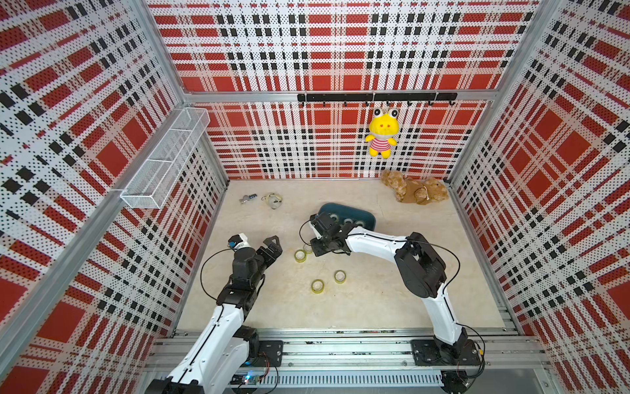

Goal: Put the transparent tape into the storage box
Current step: Pick up the tape at the center of the board.

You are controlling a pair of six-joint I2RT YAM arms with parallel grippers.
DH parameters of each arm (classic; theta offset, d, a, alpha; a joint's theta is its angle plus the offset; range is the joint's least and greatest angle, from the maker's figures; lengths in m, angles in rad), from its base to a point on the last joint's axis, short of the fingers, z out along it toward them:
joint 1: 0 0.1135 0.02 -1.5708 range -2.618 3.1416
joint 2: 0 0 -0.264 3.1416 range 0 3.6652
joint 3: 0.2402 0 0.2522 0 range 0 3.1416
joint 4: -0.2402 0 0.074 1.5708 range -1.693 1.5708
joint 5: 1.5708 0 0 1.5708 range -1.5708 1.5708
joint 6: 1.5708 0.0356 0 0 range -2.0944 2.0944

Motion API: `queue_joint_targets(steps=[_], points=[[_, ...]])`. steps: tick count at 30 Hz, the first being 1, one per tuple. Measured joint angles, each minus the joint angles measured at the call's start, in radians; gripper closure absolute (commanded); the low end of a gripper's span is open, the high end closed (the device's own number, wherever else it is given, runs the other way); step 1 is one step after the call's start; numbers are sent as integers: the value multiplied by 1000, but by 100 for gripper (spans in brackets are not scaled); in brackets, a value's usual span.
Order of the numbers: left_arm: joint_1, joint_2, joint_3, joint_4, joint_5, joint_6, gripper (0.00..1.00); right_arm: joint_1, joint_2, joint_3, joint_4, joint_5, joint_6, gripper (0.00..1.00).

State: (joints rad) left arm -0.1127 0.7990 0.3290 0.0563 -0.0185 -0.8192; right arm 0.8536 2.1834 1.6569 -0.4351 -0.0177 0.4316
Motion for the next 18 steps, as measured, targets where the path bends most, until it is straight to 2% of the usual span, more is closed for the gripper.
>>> queue_joint_targets(steps=[13, 18], points=[[0, 4, -3, -6, 16, -4, 1, 12, 132, 142, -11, 72, 6, 62], [0, -12, -3, -8, 20, -7, 1, 29, 132, 123, -21, 133, 8, 61]])
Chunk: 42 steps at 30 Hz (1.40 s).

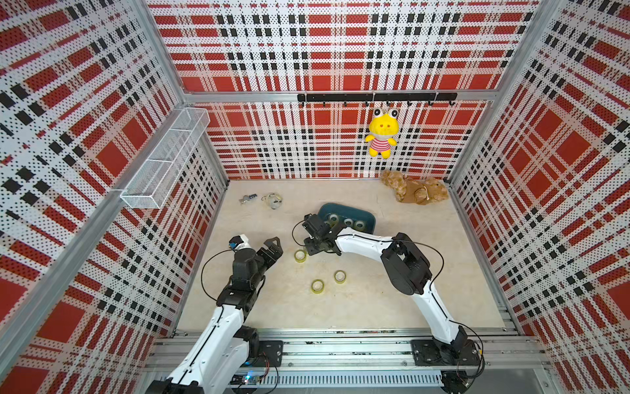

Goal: Put the transparent tape into the storage box
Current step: Pick up the tape at the center of the board.

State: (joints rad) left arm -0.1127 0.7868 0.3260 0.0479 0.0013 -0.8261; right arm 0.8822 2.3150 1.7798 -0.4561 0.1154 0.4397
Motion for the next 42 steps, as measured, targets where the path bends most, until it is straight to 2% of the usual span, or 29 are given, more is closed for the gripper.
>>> queue_joint_targets(steps=[9, 16, 23, 37, 42], points=[[-27, -15, 0, -14, -2, -17, 1, 8, -214, -322, 3, 127, 22, 60], [-146, 31, 12, -14, -50, -38, 1, -2, -368, -529, -22, 166, 34, 60], [-248, 121, 51, -11, -102, -43, 1, -7, -368, -536, -5, 148, 40, 66], [-254, 122, 53, -11, -149, -43, 1, -21, -366, -552, 85, 116, 60, 100], [-255, 129, 53, -11, -148, -43, 1, -32, -433, -611, 63, 108, 56, 100]])
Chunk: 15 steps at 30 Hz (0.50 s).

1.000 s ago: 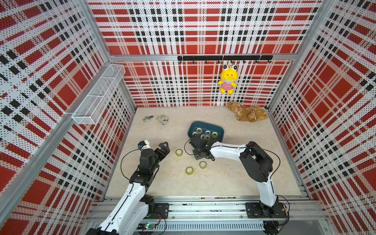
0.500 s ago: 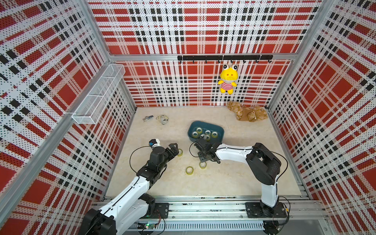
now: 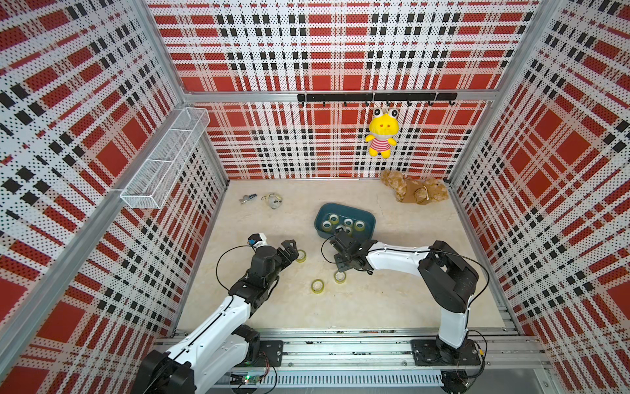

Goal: Put the transparent tape into the storage box
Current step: Pick up the tape at the center of the board.

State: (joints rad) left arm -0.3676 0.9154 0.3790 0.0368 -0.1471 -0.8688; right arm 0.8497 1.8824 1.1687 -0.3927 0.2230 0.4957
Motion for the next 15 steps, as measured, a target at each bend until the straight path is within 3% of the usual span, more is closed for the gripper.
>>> queue_joint_targets(steps=[10, 15], points=[[-11, -7, 0, 0, 0, -8, 1, -20, -265, -12, -68, -5, -18, 100], [-28, 3, 14, 0, -2, -14, 1, -68, -321, 47, -88, -21, -50, 100]])
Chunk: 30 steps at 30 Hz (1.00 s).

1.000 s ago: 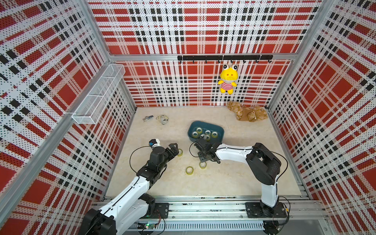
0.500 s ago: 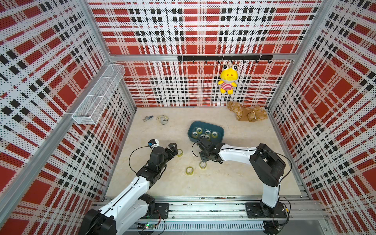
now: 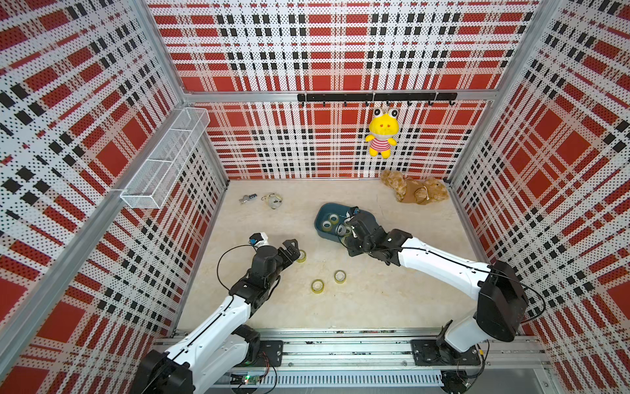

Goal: Put the transparent tape into the storage box
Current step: Pick up the tape at the center of the board, then place the tape in the storage box.

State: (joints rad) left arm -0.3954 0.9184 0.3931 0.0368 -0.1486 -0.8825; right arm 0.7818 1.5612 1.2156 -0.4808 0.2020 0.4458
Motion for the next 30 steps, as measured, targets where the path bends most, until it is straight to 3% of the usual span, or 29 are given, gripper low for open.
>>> queue_joint_targets(steps=[9, 24, 30], points=[[-33, 45, 23, 13, -14, -8, 1, -110, 58, 147, -26, -41, -71, 100], [-45, 115, 25, 49, -17, -7, 1, -205, 558, 515, -68, -88, -126, 100], [-50, 138, 25, 70, -17, -7, 1, -222, 696, 670, -90, -109, -140, 100]])
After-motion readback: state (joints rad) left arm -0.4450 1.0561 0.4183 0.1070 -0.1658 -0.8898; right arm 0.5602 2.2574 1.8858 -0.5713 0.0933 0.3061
